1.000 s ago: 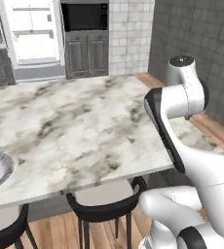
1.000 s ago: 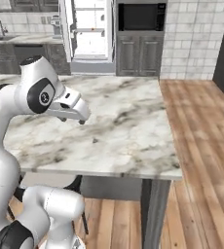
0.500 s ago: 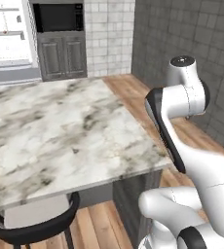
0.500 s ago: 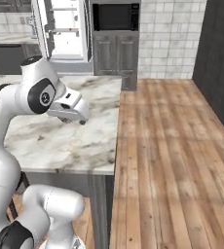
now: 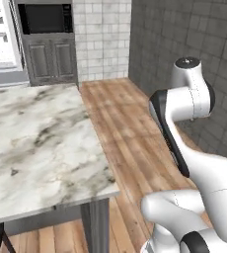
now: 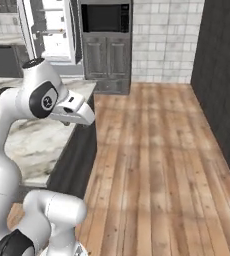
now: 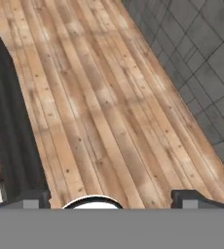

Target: Take the cheese, fish, and carrot from the fridge and place them on the plate on the dining counter to create an appetizer plate.

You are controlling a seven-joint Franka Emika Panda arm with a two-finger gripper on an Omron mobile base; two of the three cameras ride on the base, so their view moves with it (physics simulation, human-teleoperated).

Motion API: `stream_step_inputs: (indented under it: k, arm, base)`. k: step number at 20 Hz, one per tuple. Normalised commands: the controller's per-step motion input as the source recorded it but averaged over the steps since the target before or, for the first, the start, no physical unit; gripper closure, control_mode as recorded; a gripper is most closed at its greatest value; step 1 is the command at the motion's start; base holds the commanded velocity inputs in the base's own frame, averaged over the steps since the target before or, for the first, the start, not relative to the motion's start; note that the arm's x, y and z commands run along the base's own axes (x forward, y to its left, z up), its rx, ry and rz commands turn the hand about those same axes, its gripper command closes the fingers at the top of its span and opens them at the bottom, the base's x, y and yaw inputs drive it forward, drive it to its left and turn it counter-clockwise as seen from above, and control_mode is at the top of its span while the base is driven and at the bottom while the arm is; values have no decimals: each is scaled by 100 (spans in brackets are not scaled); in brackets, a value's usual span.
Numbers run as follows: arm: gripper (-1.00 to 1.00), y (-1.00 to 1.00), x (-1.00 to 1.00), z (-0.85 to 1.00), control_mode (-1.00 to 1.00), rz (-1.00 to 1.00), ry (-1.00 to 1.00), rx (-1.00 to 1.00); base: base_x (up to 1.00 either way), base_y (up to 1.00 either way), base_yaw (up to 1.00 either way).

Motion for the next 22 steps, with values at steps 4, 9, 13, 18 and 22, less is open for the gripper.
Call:
stream_step_inputs:
  k: [4,9,13,18,22]
  arm:
    - [-100,0,0,0,100,0,0,0]
    - [-100,0,0,0,100,0,0,0]
    - [-100,0,0,0,100,0,0,0]
    - [-100,0,0,0,100,0,0,0]
    - [-100,0,0,0,100,0,0,0]
  base:
    - [100,-80,43]
    - [100,-60,48]
    - [100,-59,47]
    - [100,-67,45]
    - [100,-91,37]
